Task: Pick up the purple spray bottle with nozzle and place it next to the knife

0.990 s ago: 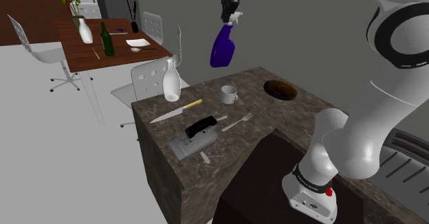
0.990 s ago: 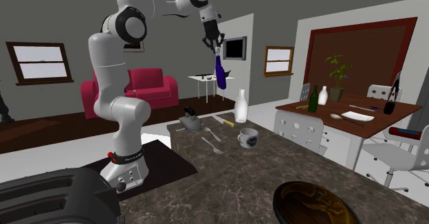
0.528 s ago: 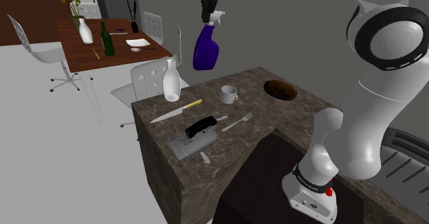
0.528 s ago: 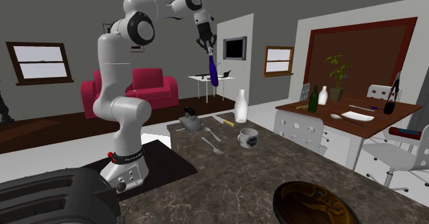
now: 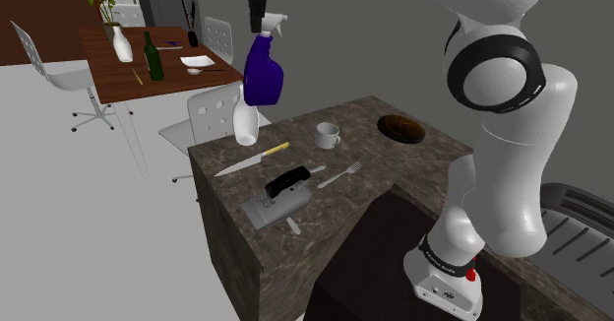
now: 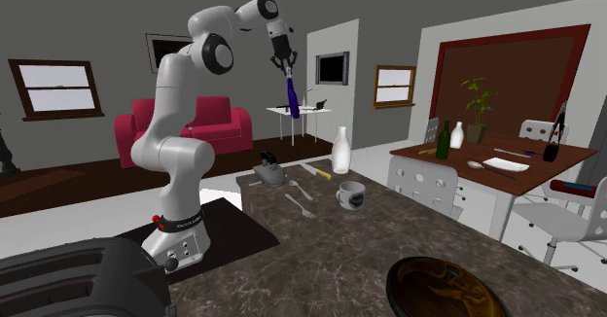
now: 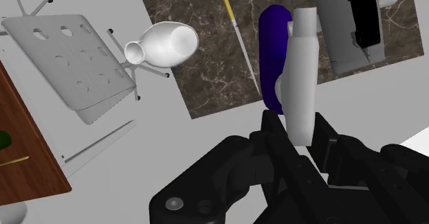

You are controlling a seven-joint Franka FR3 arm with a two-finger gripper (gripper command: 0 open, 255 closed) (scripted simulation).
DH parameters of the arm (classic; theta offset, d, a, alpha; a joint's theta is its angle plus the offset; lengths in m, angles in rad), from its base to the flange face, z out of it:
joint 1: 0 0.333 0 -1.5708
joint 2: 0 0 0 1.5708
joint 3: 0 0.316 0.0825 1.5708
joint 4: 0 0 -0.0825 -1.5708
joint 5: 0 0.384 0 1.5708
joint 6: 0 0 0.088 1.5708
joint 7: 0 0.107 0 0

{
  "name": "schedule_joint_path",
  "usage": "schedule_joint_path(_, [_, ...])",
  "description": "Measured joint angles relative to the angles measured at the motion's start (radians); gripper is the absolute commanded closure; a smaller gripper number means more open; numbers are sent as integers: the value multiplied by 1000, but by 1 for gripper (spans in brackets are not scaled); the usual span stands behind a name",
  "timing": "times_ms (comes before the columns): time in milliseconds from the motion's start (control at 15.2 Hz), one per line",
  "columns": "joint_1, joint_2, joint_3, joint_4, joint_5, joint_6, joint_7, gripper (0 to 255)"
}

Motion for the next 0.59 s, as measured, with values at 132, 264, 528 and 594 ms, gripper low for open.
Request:
schedule_joint_path(132, [12,-3,5,-21,-4,16,18,255])
schedule_joint_path(264, [23,-29,8,-86,-13,53,30,255])
schedule_joint_path(528, [37,-78,12,-211,-28,128,52,255])
schedule_joint_path(594, [40,-89,13,-243,-32,148,58,255])
